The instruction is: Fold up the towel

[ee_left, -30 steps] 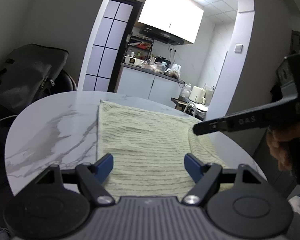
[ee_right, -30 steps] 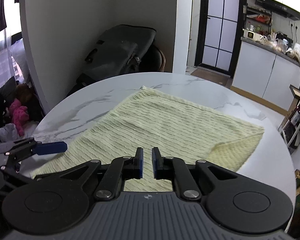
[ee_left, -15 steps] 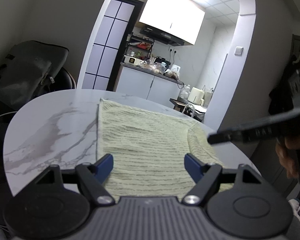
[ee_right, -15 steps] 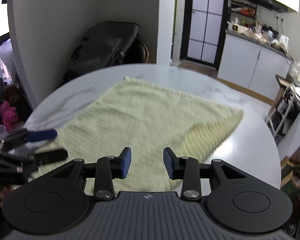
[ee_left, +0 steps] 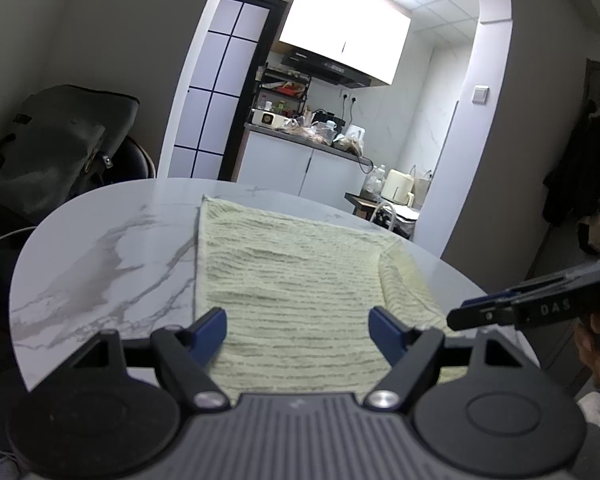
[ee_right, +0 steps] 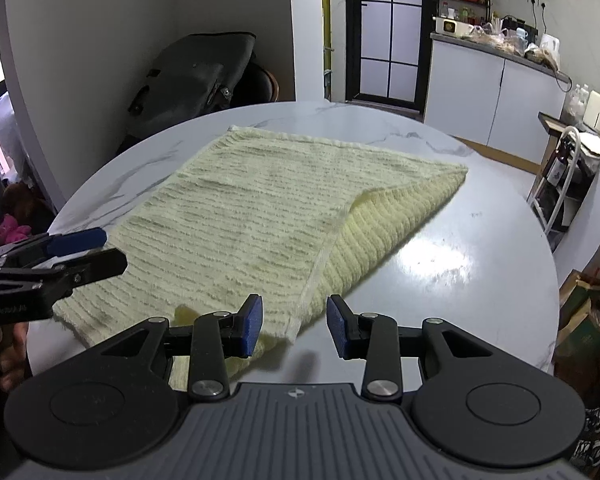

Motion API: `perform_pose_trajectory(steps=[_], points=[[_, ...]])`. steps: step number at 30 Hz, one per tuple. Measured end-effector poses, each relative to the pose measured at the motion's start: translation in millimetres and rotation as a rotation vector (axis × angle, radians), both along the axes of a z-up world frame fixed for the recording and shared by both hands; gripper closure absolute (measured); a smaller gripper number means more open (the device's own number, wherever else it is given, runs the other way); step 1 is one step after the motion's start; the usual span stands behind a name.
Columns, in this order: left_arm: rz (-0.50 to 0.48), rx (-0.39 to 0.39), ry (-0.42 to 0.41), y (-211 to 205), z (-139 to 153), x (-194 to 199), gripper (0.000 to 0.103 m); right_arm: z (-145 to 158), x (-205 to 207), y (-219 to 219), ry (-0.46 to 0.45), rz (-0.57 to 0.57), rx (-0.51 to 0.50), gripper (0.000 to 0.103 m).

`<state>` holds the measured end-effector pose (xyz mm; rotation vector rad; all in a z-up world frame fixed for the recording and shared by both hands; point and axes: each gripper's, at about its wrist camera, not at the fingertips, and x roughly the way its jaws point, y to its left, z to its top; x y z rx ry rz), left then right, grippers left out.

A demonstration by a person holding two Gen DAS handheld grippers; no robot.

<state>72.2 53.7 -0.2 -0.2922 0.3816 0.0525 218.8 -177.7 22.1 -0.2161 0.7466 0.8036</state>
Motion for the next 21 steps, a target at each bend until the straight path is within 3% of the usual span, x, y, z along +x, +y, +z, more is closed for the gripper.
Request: perform_pose_trajectory(steps=[5, 12, 21], points=[[0.001, 0.009, 0.004, -1, 0, 0, 0.023, -7, -2, 1, 0.024, 0.025, 0.007, 0.065], [0.000, 0.007, 0.004, 1, -1, 0, 0.022, -7, -5, 2, 0.001, 0.062, 0.019, 0.087], [-0.007, 0.001, 0.001, 3, -1, 0, 0.022, 3, -8, -3, -0.046, 0.071, 0.011, 0.098]])
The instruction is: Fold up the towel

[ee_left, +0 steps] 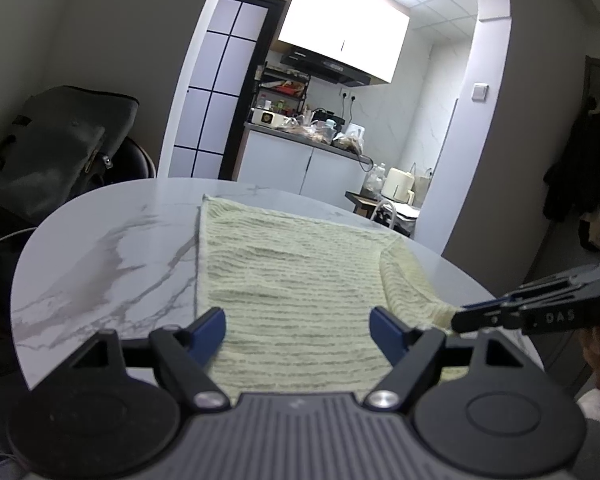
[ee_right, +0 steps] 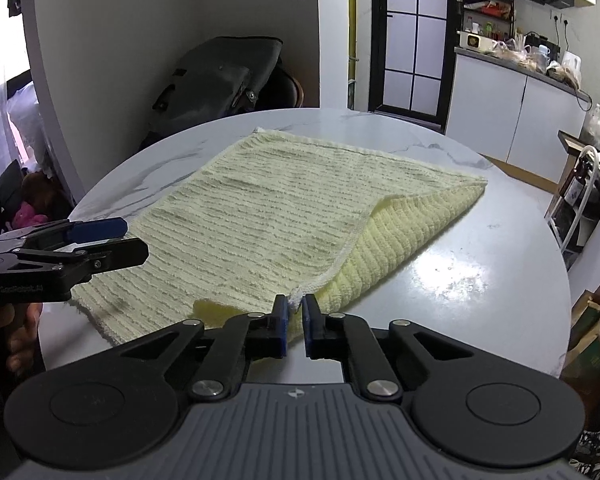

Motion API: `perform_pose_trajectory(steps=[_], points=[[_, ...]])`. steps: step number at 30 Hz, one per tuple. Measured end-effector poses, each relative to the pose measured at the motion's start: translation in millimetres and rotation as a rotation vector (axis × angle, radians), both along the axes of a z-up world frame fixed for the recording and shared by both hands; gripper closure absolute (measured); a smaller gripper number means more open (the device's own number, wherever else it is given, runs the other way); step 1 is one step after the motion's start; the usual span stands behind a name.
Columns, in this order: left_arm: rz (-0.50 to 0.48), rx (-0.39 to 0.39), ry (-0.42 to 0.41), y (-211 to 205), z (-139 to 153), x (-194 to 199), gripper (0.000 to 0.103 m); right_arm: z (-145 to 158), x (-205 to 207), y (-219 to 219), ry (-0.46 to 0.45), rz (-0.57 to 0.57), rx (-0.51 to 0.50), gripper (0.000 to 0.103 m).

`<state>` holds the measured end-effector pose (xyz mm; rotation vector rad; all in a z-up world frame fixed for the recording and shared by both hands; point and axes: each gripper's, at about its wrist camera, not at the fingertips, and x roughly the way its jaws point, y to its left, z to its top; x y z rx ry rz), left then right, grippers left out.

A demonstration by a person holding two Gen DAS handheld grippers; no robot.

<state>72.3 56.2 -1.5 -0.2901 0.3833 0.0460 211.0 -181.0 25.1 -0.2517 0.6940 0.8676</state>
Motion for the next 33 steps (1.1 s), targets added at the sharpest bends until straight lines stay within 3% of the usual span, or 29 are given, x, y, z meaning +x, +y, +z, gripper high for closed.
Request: perform_pose_trajectory(steps=[16, 33], points=[[-0.001, 0.019, 0.010, -3, 0, 1, 0.022, 11, -13, -49, -0.028, -0.067, -0.027, 0.098], [0.010, 0.050, 0.033, -5, 2, 1, 0.022, -5, -23, -116, 0.001, -0.201, 0.003, 0.097]])
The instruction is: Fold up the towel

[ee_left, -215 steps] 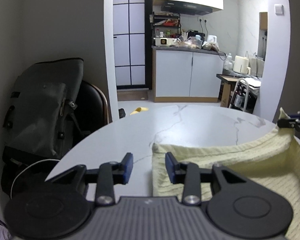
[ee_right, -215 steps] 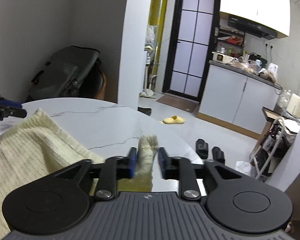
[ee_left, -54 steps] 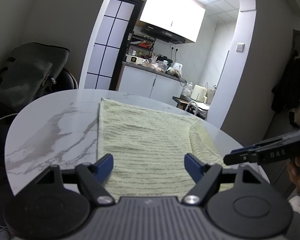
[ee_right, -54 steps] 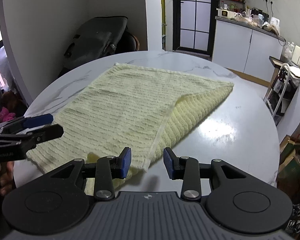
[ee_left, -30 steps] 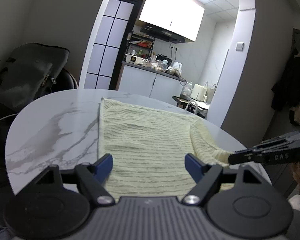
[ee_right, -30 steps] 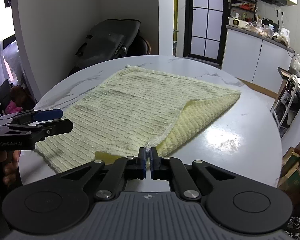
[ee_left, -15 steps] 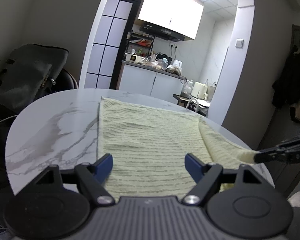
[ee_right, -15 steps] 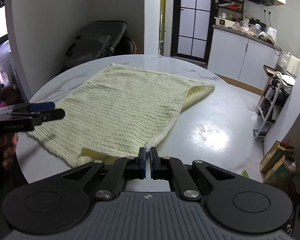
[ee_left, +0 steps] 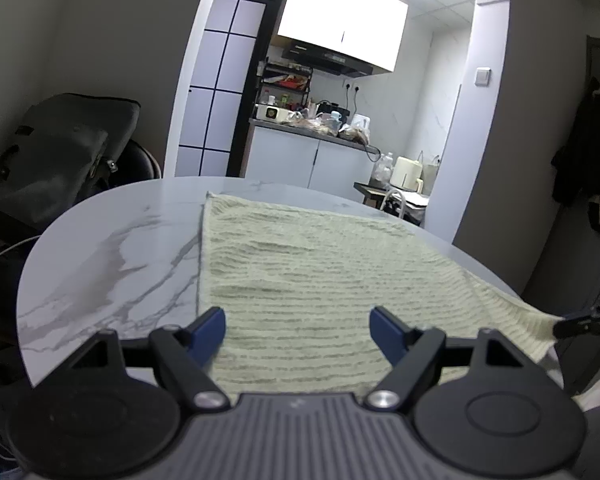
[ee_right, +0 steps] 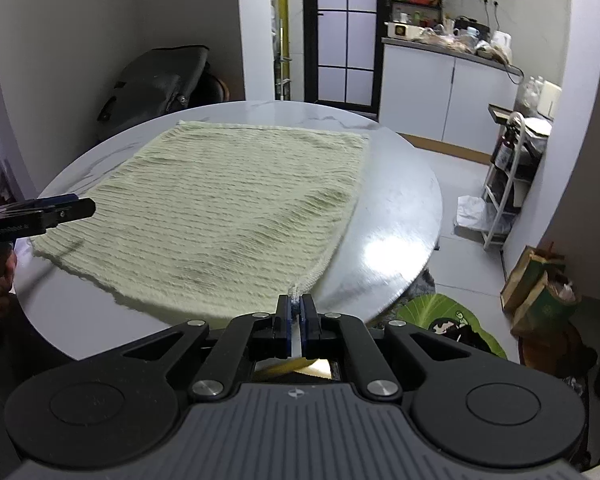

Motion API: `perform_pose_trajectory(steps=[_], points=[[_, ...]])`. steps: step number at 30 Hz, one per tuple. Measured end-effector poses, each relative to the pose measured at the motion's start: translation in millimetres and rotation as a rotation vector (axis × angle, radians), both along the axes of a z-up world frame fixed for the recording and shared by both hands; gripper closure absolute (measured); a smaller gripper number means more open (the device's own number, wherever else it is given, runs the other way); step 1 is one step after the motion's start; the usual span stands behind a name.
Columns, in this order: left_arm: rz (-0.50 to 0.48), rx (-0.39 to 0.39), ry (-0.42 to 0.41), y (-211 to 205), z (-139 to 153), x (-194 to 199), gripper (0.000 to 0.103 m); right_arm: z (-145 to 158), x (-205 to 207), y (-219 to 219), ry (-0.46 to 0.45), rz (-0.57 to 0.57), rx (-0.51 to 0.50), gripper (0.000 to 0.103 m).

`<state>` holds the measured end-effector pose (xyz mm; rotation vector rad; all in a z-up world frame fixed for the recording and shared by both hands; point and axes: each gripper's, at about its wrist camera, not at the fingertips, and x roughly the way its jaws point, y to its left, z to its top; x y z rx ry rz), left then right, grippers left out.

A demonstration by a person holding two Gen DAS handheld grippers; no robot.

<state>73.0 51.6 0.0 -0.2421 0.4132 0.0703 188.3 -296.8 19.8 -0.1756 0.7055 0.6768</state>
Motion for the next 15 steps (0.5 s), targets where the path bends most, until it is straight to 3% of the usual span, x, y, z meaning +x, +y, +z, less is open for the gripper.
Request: perform_pose_trajectory(steps=[4, 5, 6, 8, 12, 15], points=[[0.020, 0.008, 0.004, 1, 5, -2, 0.022, -3, -4, -12, -0.005, -0.027, 0.036, 0.095], [0.026, 0.017, 0.009, -1, 7, -2, 0.022, -4, -5, -14, -0.011, -0.029, 0.043, 0.088], [0.032, 0.025, 0.015, -2, 8, -1, 0.022, -6, -6, -16, -0.019, -0.031, 0.050, 0.074], [0.043, 0.037, 0.021, -5, 11, -2, 0.021, -8, -8, -19, -0.035, -0.027, 0.075, 0.057], [0.046, 0.051, 0.035, -12, 12, -3, 0.018, -14, -14, -22, -0.067, 0.009, 0.129, 0.046], [0.063, 0.098, 0.042, -21, 14, -5, 0.013, -17, -19, -23, -0.107, 0.013, 0.126, 0.043]])
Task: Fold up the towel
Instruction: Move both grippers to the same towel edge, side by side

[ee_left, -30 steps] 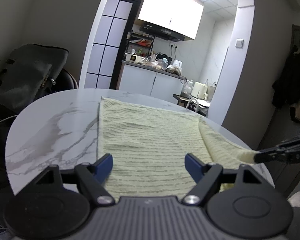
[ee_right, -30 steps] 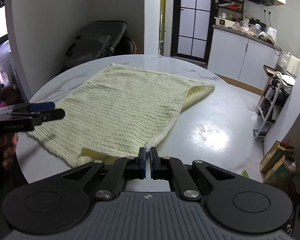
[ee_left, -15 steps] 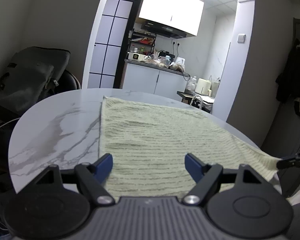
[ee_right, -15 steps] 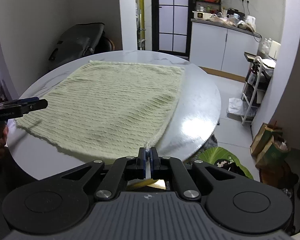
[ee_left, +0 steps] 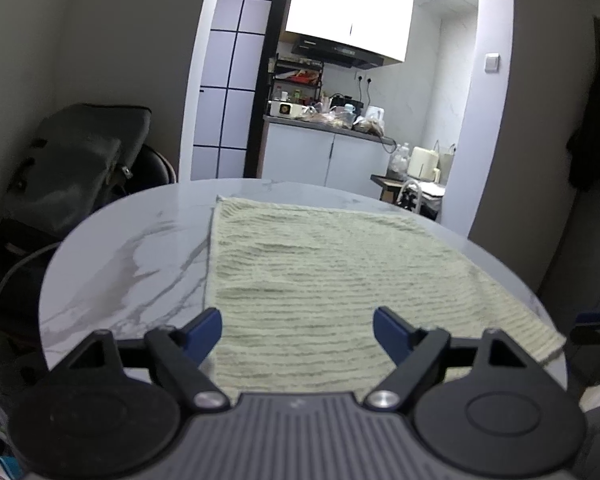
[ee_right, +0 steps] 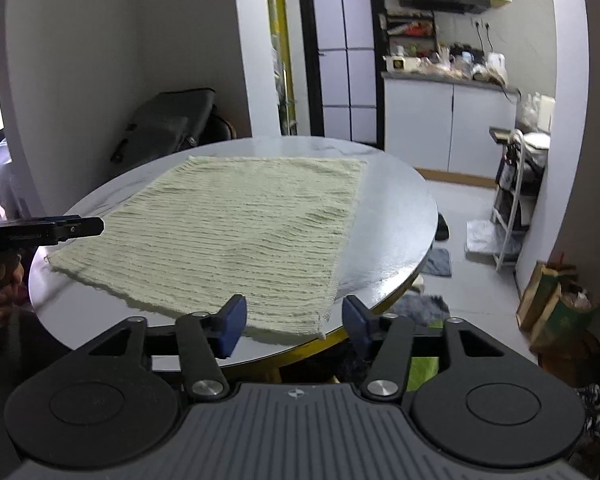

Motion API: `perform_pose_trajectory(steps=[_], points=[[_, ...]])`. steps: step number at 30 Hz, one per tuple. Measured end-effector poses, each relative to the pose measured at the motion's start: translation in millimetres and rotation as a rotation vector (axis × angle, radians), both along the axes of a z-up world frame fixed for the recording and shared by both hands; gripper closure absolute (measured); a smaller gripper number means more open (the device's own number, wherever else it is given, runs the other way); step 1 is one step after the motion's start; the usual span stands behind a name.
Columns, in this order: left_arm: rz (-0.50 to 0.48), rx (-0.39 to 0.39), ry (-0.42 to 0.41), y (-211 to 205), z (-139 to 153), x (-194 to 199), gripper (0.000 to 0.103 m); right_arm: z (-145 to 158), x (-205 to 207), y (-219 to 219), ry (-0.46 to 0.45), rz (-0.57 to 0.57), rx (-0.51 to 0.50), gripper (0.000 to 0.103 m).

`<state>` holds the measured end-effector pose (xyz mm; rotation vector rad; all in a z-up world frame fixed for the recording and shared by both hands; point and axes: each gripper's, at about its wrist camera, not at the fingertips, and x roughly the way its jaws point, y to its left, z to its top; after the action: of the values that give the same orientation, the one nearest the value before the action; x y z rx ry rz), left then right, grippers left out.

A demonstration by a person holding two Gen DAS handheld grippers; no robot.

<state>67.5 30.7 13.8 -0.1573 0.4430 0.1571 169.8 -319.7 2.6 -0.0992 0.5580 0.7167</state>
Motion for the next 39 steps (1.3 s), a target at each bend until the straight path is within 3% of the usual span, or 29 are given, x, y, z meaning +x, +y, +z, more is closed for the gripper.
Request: perform_pose_trajectory(steps=[12, 26, 31, 35, 37, 39], points=[[-0.009, -0.001, 0.021, -3, 0, -22, 0.007, -6, -2, -16, -0.046, -0.072, 0.039, 0.038], [0.051, 0.010, -0.001, 0, -3, -40, 0.007, -12, -5, -5, -0.069, -0.031, 0.033, 0.039], [0.031, -0.018, 0.048, 3, -7, -38, 0.022, -13, -4, 0, -0.075, -0.014, 0.006, 0.040], [0.033, -0.019, 0.052, 4, -7, -42, 0.024, -15, 1, 0, -0.052, 0.001, -0.008, 0.041], [0.036, 0.012, 0.066, 0, -6, -41, 0.030, -16, 4, 1, -0.035, 0.001, -0.022, 0.048], [0.035, 0.035, 0.076, -3, -7, -40, 0.035, -18, 6, 1, -0.021, 0.004, -0.035, 0.049]])
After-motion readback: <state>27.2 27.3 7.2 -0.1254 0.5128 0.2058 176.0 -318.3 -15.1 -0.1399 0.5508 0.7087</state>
